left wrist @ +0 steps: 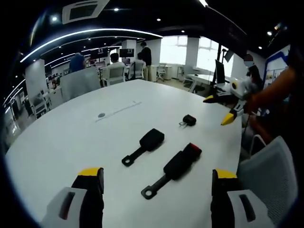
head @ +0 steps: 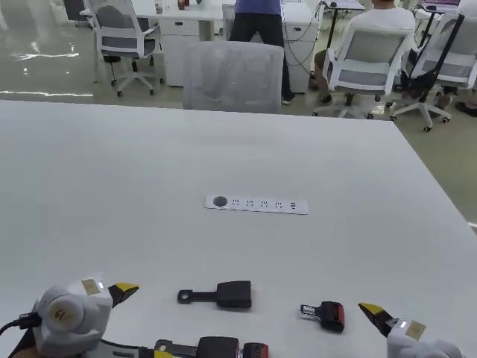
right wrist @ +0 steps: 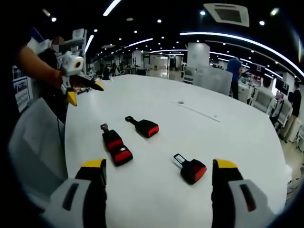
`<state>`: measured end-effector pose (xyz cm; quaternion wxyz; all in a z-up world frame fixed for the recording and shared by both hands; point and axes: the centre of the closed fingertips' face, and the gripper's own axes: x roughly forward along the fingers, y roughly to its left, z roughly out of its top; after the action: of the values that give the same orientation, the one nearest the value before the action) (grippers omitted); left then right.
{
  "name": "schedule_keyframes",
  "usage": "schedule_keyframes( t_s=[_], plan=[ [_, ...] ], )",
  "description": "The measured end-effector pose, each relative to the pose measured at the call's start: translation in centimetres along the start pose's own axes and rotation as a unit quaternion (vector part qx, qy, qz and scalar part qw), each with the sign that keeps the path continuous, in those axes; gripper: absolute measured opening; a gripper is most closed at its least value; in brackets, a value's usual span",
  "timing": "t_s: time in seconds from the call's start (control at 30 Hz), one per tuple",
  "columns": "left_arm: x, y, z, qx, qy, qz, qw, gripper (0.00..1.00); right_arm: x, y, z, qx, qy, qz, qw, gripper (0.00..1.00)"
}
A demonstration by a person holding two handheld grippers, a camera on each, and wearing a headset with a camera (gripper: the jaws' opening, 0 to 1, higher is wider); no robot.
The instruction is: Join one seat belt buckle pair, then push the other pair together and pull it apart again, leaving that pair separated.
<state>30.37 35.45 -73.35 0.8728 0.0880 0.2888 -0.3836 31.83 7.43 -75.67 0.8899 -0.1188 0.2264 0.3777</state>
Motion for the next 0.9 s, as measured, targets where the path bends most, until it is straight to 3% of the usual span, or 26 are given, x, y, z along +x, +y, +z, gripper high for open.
schedule_keyframes(
  t_s=[0.13, 0.27, 0.53, 0.9],
  plan=[
    [-1.1, -0.1, -0.5, -0.009, -0.011, 0.001, 0.9999, 0.99, -0.8, 0.9, 0.2, -0.003, -0.001, 0.003, 1.0, 0.94],
    [-2.1, -0.4, -1.3, -0.006, -0.008, 0.002, 1.0, 0.99, -1.6, 1.6, 0.1, -0.002, -0.005, -0.002, 1.0, 0.96],
    [-3.7, -0.9, -1.7, -0.01, -0.026, -0.003, 0.9996, 1.0, -2.9, 2.7, 0.3, -0.006, -0.018, -0.018, 0.9996, 0.98],
    [-4.1, -1.4, -2.4, -0.021, -0.036, 0.0, 0.9991, 1.0, -3.7, 4.0, -0.3, 0.005, -0.025, -0.029, 0.9992, 0.98]
  ],
)
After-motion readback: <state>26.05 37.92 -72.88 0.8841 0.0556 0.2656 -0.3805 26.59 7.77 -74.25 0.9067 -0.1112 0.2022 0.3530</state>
